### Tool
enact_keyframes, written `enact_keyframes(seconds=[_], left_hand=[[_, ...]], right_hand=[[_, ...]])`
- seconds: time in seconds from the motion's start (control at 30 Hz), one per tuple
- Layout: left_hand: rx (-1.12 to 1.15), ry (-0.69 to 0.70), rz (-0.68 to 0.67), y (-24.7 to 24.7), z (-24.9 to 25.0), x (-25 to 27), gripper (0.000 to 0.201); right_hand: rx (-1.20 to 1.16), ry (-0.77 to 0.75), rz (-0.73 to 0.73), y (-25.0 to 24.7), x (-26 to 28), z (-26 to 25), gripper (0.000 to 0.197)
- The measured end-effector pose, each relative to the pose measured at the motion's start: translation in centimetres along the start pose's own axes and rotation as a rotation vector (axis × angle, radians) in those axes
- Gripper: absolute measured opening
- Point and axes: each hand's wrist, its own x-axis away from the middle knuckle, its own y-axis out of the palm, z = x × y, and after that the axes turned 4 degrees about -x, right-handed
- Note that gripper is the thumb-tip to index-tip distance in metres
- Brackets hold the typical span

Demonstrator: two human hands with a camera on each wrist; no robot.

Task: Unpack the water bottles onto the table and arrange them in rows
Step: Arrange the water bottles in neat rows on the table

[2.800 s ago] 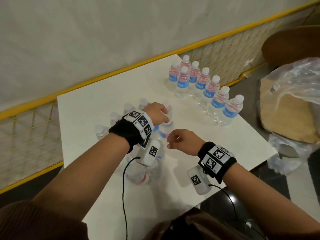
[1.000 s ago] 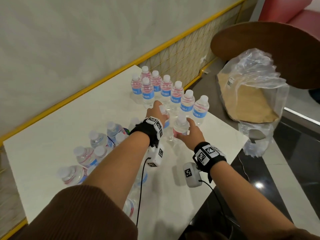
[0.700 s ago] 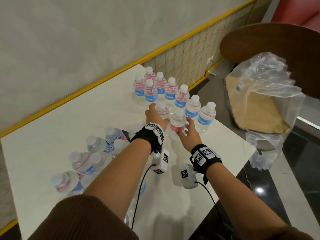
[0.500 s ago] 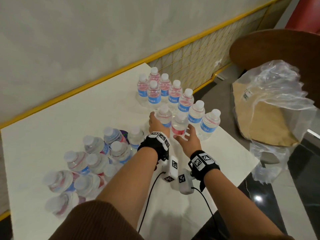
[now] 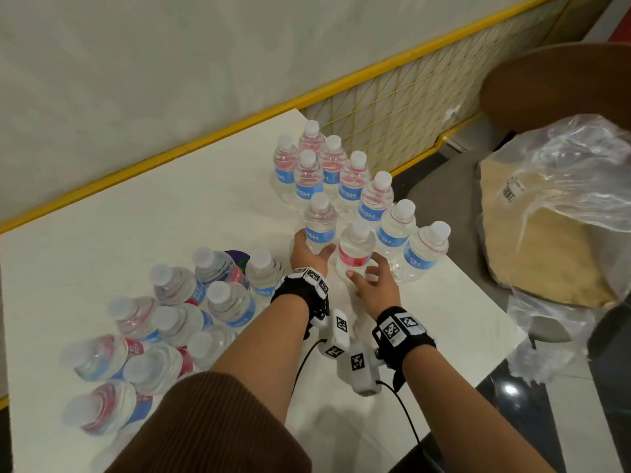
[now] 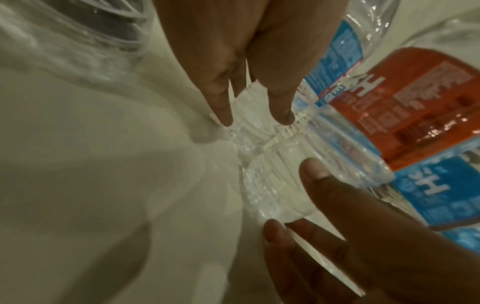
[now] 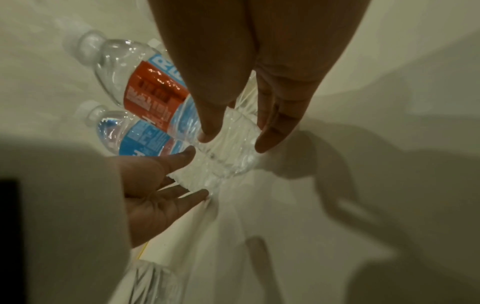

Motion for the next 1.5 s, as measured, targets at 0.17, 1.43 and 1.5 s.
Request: enact_keyframes(seconds=[0.17, 1.43, 1.5], left_hand=[[0.005, 0.055, 0.073, -0.1, -0.7, -1.1, 0.061], [-0.159, 0.196, -0.019, -1.0, -2.4, -3.5, 0.067], [-0.132, 0.186, -0.019, -1.1, -2.3, -3.3, 0.066]], right_hand=[[0.033, -0.016, -0.013, 0.8, -0.8, -0.3, 0.071], [0.063, -0.053, 0.032, 2.7, -1.5, 0.1, 0.069], [0.083, -0.072, 0.000, 2.8, -1.4, 0.2, 0.072]])
